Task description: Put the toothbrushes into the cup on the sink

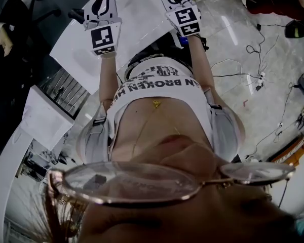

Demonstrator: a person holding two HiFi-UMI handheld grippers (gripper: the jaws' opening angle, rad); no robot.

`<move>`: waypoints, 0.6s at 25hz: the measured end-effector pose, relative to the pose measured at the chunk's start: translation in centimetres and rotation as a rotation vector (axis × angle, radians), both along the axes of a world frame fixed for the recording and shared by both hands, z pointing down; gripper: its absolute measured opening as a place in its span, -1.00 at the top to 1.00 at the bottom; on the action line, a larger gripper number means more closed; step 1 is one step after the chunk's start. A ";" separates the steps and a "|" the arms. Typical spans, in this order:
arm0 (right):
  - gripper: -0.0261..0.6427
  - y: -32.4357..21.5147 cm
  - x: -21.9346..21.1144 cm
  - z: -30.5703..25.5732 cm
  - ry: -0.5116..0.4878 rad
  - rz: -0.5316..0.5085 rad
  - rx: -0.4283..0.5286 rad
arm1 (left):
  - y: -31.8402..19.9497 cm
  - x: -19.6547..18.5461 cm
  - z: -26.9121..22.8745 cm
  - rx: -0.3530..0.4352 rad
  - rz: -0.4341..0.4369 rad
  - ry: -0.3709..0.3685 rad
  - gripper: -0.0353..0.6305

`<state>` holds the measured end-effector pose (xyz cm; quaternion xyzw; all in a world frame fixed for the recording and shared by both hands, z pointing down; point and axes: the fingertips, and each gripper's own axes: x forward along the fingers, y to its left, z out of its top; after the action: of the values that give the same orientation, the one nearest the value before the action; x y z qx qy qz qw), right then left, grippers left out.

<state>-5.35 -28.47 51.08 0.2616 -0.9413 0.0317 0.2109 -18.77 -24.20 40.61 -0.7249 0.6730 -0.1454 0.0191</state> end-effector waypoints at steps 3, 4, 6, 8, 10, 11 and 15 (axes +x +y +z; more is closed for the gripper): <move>0.82 0.0 0.6 0.2 -0.002 0.011 -0.006 | -1.0 0.4 0.2 0.003 0.013 -0.010 0.83; 0.82 0.0 0.9 0.3 -0.001 0.018 -0.009 | -1.3 0.5 0.3 0.003 0.019 -0.014 0.83; 0.82 0.1 1.5 0.5 0.003 0.034 -0.015 | -2.1 0.8 0.6 0.000 0.031 -0.023 0.83; 0.82 0.1 2.0 0.7 0.013 0.047 -0.018 | -2.9 0.8 0.8 -0.002 0.044 -0.031 0.83; 0.82 0.2 2.2 1.0 0.026 0.050 -0.019 | -3.6 0.8 1.0 -0.001 0.050 -0.042 0.83; 0.82 0.2 2.3 1.1 0.029 0.051 -0.021 | -4.0 0.8 1.2 -0.001 0.052 -0.050 0.83; 0.82 0.1 3.4 1.3 0.026 0.081 -0.033 | -5.7 1.3 2.3 0.001 0.072 -0.073 0.83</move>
<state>-1.96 -28.38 52.41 0.2963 -0.9265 0.0521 0.2260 -17.48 -29.88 42.90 -0.7429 0.6454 -0.1706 0.0493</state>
